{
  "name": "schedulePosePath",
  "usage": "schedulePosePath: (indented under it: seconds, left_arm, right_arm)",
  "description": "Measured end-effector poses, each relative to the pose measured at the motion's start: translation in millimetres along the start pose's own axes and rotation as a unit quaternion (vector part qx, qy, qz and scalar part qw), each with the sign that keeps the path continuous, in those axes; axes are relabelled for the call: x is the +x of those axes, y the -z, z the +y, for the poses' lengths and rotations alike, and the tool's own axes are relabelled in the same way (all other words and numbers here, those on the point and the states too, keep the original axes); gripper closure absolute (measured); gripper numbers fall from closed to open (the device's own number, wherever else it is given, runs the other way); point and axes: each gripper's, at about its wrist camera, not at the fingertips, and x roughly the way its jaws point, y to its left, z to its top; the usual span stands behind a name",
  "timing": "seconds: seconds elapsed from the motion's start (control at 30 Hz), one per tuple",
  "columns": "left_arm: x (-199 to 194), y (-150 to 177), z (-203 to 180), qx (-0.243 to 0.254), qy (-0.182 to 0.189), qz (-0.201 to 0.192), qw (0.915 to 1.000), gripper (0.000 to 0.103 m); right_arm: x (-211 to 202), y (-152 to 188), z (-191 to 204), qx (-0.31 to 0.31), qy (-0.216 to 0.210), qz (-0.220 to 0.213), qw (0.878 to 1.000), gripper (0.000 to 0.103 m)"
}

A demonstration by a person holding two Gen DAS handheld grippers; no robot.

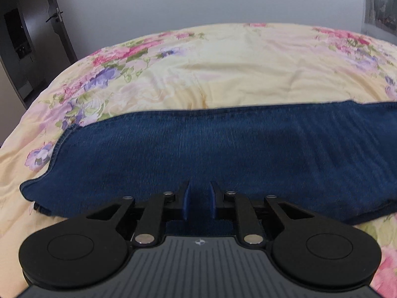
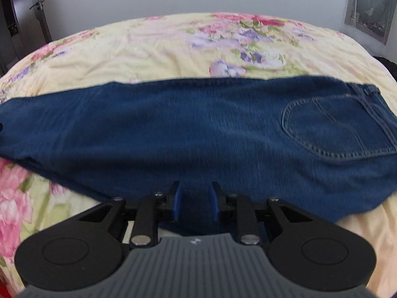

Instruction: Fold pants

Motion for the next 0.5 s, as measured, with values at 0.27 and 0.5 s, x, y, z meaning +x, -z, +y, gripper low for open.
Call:
schedulePosePath:
  seconds: [0.27,0.5]
  left_arm:
    - [16,25,19,0.027,-0.035,0.03,0.9986,0.088]
    - [-2,27,43,-0.008,-0.058,0.025,0.998,0.092]
  right_arm:
    - [4,31,-14,-0.018,-0.002,0.028,0.999,0.091]
    - [-4,30,-20,-0.017,-0.002,0.04,0.999,0.092]
